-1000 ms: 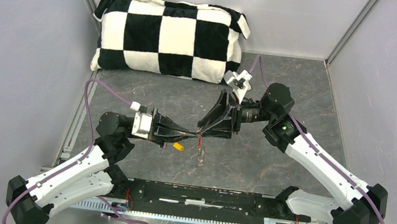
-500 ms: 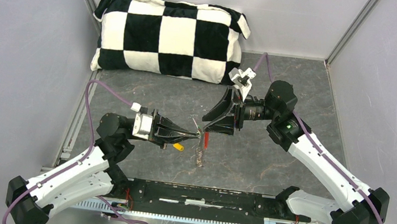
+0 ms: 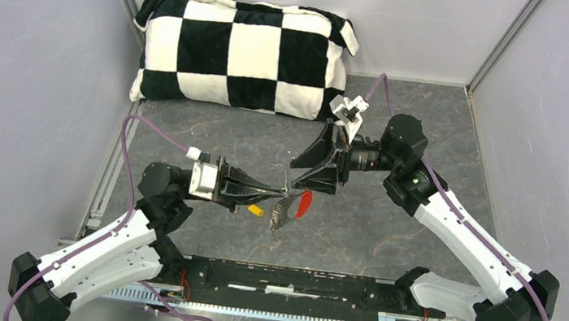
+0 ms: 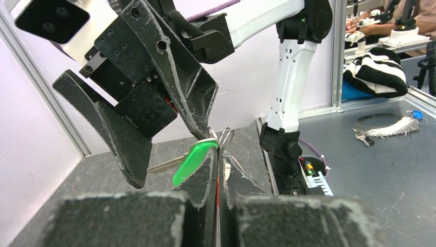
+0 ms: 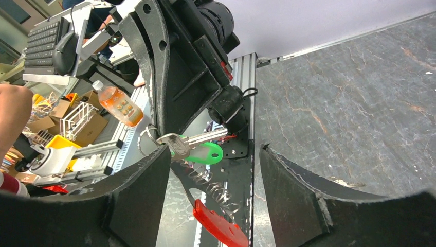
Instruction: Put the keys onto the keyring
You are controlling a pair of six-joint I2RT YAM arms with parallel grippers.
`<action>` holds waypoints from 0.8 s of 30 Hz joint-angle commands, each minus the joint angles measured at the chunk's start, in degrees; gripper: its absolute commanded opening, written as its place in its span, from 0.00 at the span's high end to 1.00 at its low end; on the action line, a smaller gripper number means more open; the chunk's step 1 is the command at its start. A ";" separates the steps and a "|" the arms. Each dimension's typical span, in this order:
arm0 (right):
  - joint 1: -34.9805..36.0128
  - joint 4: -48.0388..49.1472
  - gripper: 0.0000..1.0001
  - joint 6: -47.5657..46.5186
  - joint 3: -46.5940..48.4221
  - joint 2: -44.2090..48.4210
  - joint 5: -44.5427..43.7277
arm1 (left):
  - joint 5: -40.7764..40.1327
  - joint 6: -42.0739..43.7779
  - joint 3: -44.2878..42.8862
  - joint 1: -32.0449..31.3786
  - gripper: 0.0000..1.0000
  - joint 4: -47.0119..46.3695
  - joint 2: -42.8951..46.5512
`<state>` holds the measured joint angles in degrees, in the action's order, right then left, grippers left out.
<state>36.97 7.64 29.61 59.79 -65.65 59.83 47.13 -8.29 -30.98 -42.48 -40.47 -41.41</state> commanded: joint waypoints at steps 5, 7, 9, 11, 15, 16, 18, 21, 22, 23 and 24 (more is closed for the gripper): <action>-2.31 -9.35 0.26 -8.77 6.17 3.28 -2.91 | -3.87 -4.15 -0.83 -0.15 0.98 -1.61 0.97; -2.79 -12.90 0.24 -12.93 8.43 3.90 -4.31 | -5.37 -4.30 -0.88 -0.15 0.98 -0.40 1.13; -2.79 -17.16 0.22 -18.81 10.91 4.61 -6.66 | -7.57 -4.72 -1.03 -0.15 0.98 1.21 1.27; -2.78 -17.61 0.23 -23.93 10.84 6.25 -7.91 | -9.50 -5.57 -1.39 -0.15 0.98 2.76 1.13; -2.34 -18.45 0.29 -33.03 10.34 8.16 -7.08 | -12.20 -7.33 -2.50 -0.15 0.98 5.62 0.36; -1.82 -18.78 0.31 -34.40 10.52 8.10 -6.38 | -12.63 -7.49 -2.77 -0.15 0.98 6.19 0.18; -0.12 -20.53 0.33 -37.76 11.16 7.54 -6.50 | -13.44 -7.73 -3.14 -0.15 0.98 7.06 -0.32; 4.38 -25.50 0.39 -43.79 13.36 5.59 -9.46 | -14.93 -8.13 -3.78 -0.15 0.98 7.90 -1.22; 5.57 -27.74 0.41 -45.43 14.42 4.99 -10.37 | -15.01 -8.14 -3.85 -0.15 0.98 7.87 -1.44; 6.64 -28.85 0.42 -46.83 14.94 4.38 -11.56 | -15.17 -8.12 -3.97 -0.15 0.98 7.78 -1.60; 7.21 -29.99 0.43 -47.86 15.51 4.09 -12.90 | -15.44 -8.14 -4.03 -0.10 0.98 7.77 -1.78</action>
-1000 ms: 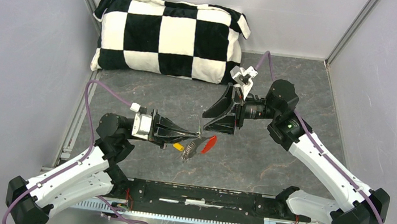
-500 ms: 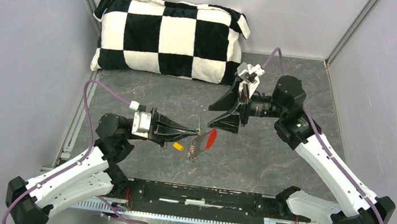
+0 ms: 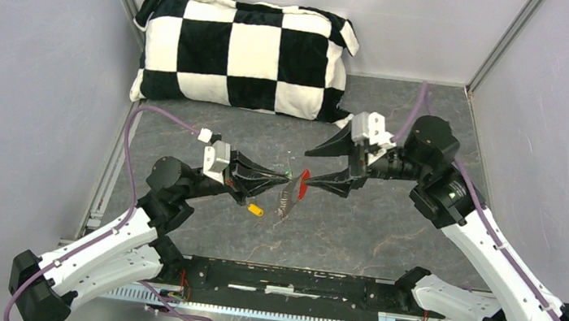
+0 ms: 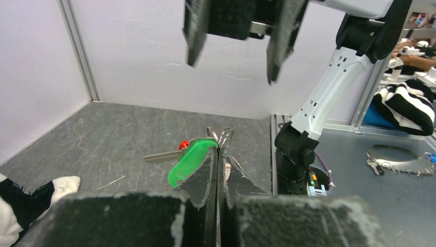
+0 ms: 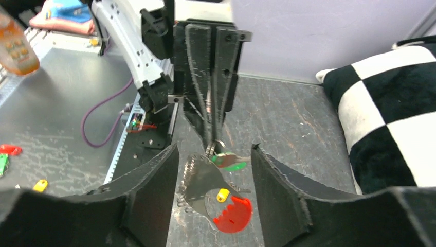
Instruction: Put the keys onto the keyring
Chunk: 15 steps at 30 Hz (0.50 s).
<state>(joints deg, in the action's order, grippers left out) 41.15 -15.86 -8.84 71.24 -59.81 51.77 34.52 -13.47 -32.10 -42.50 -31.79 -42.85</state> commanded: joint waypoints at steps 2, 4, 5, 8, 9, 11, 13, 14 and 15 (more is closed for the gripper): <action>3.49 -7.42 0.45 -10.52 4.42 -1.76 -5.91 | -3.14 -2.89 -2.97 -0.10 0.98 -0.88 -0.45; 3.67 -7.64 0.48 -10.84 4.30 -1.56 -6.73 | -3.17 -2.88 -2.93 -0.04 0.98 -0.85 -0.44; 3.75 -7.71 0.49 -10.93 4.27 -1.45 -7.14 | -3.21 -2.81 -2.86 -0.05 0.98 -0.87 -0.40; 4.19 -8.88 0.50 -11.44 4.40 -1.62 -8.57 | -3.27 -2.72 -2.82 -0.04 0.98 -1.04 -0.31; 4.29 -9.25 0.50 -11.53 4.26 -1.68 -9.08 | -3.05 -2.66 -2.78 -0.04 0.98 -1.21 -0.24; 4.61 -9.36 0.50 -11.46 4.24 -1.86 -9.49 | -2.67 -2.54 -2.70 -0.08 0.98 -1.33 -0.06; 4.98 -9.10 0.50 -11.20 4.10 -2.18 -9.53 | -2.41 -2.36 -2.71 -0.05 0.98 -1.29 0.04; 5.31 -9.11 0.50 -11.13 4.20 -2.51 -9.78 | -2.37 -2.33 -2.69 -0.05 0.98 -1.29 0.05; 5.50 -9.13 0.50 -11.11 4.37 -2.80 -9.99 | -2.36 -2.28 -2.70 -0.05 0.98 -1.33 0.05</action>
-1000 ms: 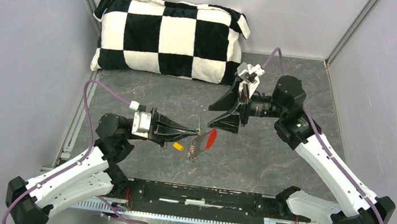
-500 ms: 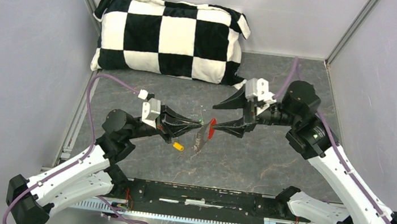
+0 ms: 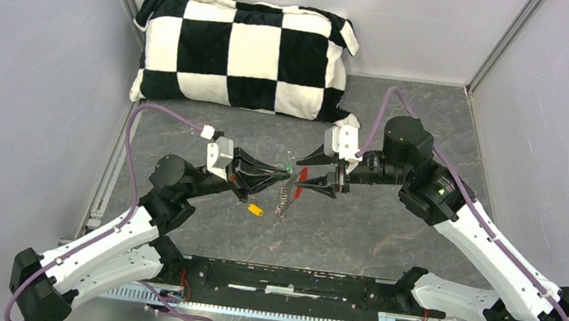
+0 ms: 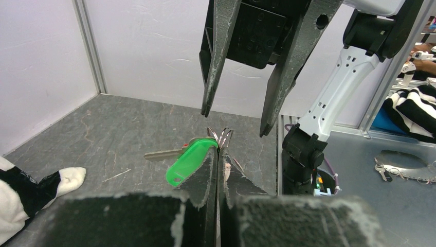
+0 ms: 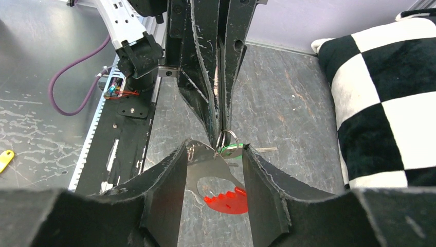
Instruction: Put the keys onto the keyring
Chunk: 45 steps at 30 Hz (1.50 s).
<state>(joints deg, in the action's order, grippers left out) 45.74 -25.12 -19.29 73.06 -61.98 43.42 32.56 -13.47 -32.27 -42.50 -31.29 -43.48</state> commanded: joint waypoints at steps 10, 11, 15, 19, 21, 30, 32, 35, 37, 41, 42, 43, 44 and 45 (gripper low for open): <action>1.88 2.25 0.58 1.09 2.10 -1.74 -2.90 | 0.16 -1.61 -2.36 -0.06 0.98 -2.12 0.97; 1.90 2.42 0.60 1.18 2.03 -1.74 -2.73 | 0.28 -1.52 -2.28 -0.06 0.98 -2.28 1.09; 1.89 2.36 0.71 1.18 1.97 -1.74 -2.70 | 0.32 -1.27 -2.00 -0.07 0.98 -2.14 1.20; 1.90 1.84 0.76 1.18 2.07 -2.18 -2.62 | 0.29 -1.12 -1.88 -0.07 0.98 -2.20 1.21; 1.90 1.64 0.76 1.34 2.12 -2.43 -2.88 | 0.31 -1.12 -1.87 -0.07 0.98 -2.31 1.21; 1.98 0.14 1.00 2.10 3.34 -4.07 -5.61 | 1.53 -0.30 -1.91 -0.05 0.98 -1.94 1.13; 1.98 -0.27 1.00 2.36 3.28 -4.16 -6.72 | 1.84 -0.11 -1.99 -0.04 0.98 -1.83 1.04; 1.99 -0.77 1.00 3.08 2.72 -4.04 -7.61 | 1.88 0.36 -2.38 -0.07 0.98 -1.19 0.79; 1.96 -1.46 1.00 3.64 2.30 -4.04 -7.86 | 2.15 0.58 -2.72 -0.09 0.98 -0.77 0.69; 1.99 -3.54 1.00 5.31 2.82 -4.66 -7.95 | 3.95 1.64 -3.43 -0.04 0.95 1.18 0.59; 1.96 -4.22 1.00 5.76 3.22 -4.88 -8.06 | 4.44 2.05 -3.63 -0.04 0.93 2.06 0.64; 1.94 -5.31 1.00 6.13 3.84 -5.27 -8.23 | 5.46 2.73 -3.93 -0.04 0.91 3.26 0.79; 1.98 -6.71 1.00 6.24 4.54 -5.68 -8.20 | 6.40 3.58 -4.27 -0.04 0.88 4.23 1.04; 2.03 -7.87 1.00 6.21 5.07 -6.13 -8.22 | 7.05 4.22 -4.47 -0.04 0.81 5.48 1.45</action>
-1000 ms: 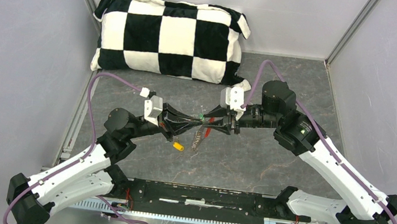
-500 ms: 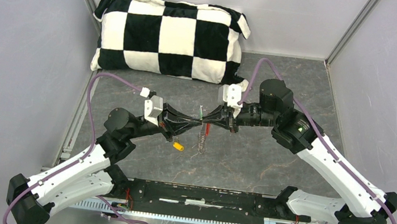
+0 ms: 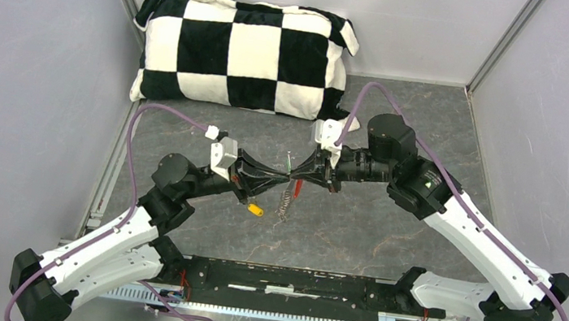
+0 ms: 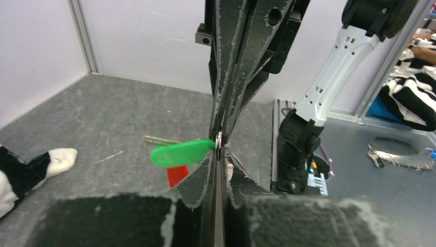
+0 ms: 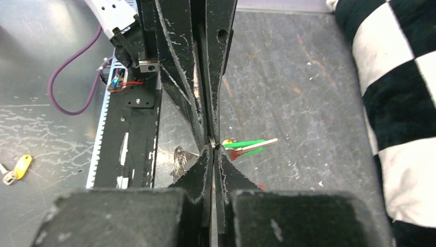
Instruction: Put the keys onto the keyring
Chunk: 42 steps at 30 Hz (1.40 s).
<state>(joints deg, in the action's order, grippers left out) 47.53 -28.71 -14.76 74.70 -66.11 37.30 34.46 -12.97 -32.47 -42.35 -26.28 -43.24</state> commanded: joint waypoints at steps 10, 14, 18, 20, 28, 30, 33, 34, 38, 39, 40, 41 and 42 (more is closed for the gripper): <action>0.23 -8.67 1.00 1.41 2.41 -1.11 1.83 | 15.72 31.04 -7.38 -0.20 0.44 26.69 8.12; 0.13 -8.50 1.00 1.66 1.15 -1.30 6.83 | 13.19 44.23 -5.54 -0.19 0.43 32.23 9.46; 0.24 -6.74 1.00 2.78 -0.38 -1.57 10.51 | 8.07 48.14 -3.72 -0.19 0.43 26.70 7.93; 0.15 -4.96 1.00 3.97 -1.14 -1.52 12.39 | 9.19 49.14 -3.55 -0.19 0.41 26.55 6.59; 0.65 -4.22 1.00 3.84 -1.92 -2.37 14.64 | 16.21 50.92 -5.64 -0.19 0.30 26.01 2.01; 0.81 -4.34 1.00 3.52 -2.07 -2.60 14.73 | 16.25 51.83 -6.34 -0.21 0.32 26.02 0.98; 0.89 -3.80 1.00 3.51 -2.44 -2.87 14.84 | 18.01 52.92 -7.60 -0.19 0.38 26.76 -0.81; 0.90 -3.80 1.00 3.39 -2.44 -3.04 14.82 | 18.84 53.20 -8.05 -0.19 0.42 27.75 -1.43; 0.89 -4.48 1.00 2.74 -2.27 -3.00 13.17 | 20.59 54.87 -9.01 -0.19 0.71 29.41 -2.14; 0.91 -4.66 1.00 2.64 -2.36 -2.82 12.21 | 20.62 55.70 -9.14 -0.24 0.79 30.43 -1.99; 0.91 -4.79 1.00 2.57 -2.29 -2.77 11.10 | 20.60 56.57 -9.49 -0.20 0.86 31.82 -1.90; 0.94 -5.10 1.00 2.34 -2.15 -2.54 10.26 | 20.51 58.15 -10.00 -0.19 0.92 33.39 -1.89; 0.82 -5.23 0.99 2.21 -2.06 -2.33 9.74 | 20.33 59.68 -10.25 -0.19 0.97 35.06 -1.85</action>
<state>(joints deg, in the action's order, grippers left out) 48.25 -35.29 -11.73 72.27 -69.30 50.02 52.14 40.23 -39.05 -42.46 5.10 -45.50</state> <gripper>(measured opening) 0.010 0.114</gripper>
